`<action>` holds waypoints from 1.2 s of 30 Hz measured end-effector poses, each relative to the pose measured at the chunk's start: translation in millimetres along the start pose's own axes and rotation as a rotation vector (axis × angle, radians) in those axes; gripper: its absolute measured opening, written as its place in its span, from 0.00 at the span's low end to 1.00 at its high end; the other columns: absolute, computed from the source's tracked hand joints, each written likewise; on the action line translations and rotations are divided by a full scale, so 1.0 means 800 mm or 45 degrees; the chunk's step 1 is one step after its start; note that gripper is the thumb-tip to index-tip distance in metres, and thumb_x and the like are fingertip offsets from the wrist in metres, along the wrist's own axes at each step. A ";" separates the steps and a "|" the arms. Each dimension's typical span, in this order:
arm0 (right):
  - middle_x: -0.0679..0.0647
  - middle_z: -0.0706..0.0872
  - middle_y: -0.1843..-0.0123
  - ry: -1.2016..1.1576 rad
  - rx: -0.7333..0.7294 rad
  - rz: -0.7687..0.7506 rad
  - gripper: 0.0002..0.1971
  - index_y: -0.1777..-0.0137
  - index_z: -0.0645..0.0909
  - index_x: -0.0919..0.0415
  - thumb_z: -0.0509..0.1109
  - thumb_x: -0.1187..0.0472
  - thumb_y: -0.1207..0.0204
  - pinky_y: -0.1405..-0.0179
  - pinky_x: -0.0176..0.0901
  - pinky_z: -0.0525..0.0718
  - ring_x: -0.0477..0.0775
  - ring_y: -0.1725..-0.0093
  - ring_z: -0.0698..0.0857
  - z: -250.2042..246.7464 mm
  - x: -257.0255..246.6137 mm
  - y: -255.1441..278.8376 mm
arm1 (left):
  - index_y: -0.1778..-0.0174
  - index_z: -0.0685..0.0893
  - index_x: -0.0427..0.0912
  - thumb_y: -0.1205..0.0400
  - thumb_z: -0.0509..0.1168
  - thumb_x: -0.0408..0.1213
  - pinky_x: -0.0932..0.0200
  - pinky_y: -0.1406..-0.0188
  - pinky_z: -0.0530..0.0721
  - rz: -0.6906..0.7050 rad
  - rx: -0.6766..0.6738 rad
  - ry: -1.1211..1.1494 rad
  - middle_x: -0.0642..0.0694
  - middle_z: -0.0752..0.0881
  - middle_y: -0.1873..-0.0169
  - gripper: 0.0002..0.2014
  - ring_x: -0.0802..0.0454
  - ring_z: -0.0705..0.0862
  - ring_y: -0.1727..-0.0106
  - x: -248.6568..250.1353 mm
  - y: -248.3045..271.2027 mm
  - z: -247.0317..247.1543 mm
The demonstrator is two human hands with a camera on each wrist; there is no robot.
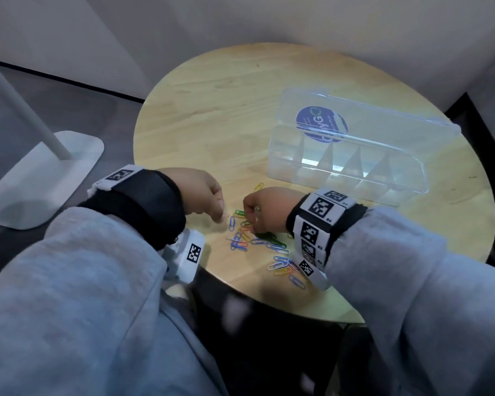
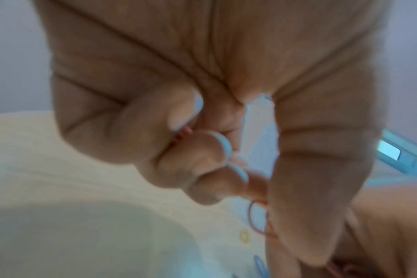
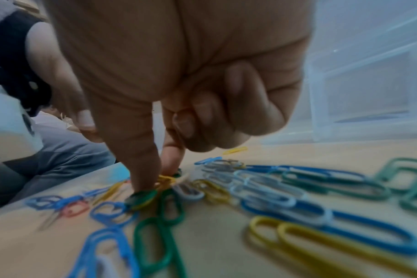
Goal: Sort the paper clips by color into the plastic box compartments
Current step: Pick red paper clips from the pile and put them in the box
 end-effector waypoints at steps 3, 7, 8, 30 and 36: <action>0.51 0.78 0.57 0.019 -0.020 0.048 0.06 0.58 0.75 0.56 0.68 0.56 0.24 0.72 0.37 0.69 0.53 0.58 0.75 0.002 0.011 -0.001 | 0.71 0.78 0.45 0.27 0.73 0.35 0.62 0.73 0.64 0.016 0.045 0.170 0.48 0.73 0.74 0.11 0.50 0.66 0.74 -0.002 0.003 -0.010; 0.52 0.80 0.57 -0.006 -0.018 0.091 0.03 0.59 0.76 0.57 0.67 0.60 0.26 0.63 0.38 0.74 0.54 0.58 0.76 0.001 0.022 0.003 | 0.72 0.74 0.42 0.26 0.71 0.29 0.62 0.73 0.66 0.047 0.106 0.390 0.45 0.75 0.73 0.13 0.50 0.67 0.73 -0.001 0.003 -0.019; 0.52 0.79 0.57 -0.024 -0.015 0.091 0.03 0.58 0.76 0.57 0.68 0.61 0.26 0.62 0.38 0.74 0.54 0.57 0.77 0.000 0.022 0.005 | 0.73 0.74 0.42 0.26 0.71 0.28 0.62 0.72 0.66 0.059 0.112 0.428 0.45 0.75 0.73 0.14 0.50 0.67 0.73 -0.001 0.004 -0.020; 0.48 0.76 0.72 -0.641 0.025 0.133 0.05 0.64 0.82 0.55 0.76 0.59 0.32 0.72 0.36 0.71 0.45 0.74 0.71 -0.007 0.059 0.033 | 0.74 0.80 0.46 0.30 0.72 0.43 0.60 0.63 0.71 0.191 -0.079 -0.115 0.52 0.78 0.75 0.10 0.54 0.73 0.70 0.043 -0.014 0.046; 0.53 0.73 0.73 -1.229 0.144 0.213 0.14 0.73 0.75 0.55 0.73 0.66 0.29 0.81 0.33 0.64 0.47 0.79 0.65 0.005 0.111 0.059 | 0.65 0.86 0.49 0.29 0.73 0.39 0.65 0.72 0.68 0.200 -0.009 -0.391 0.54 0.79 0.77 0.02 0.60 0.73 0.73 0.050 -0.022 0.055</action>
Point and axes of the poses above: each hand's wrist, its own y-axis away from the middle knuckle, its own z-axis out of the palm, x = y × z, the point moved 10 cm from there along -y, towards the middle knuckle
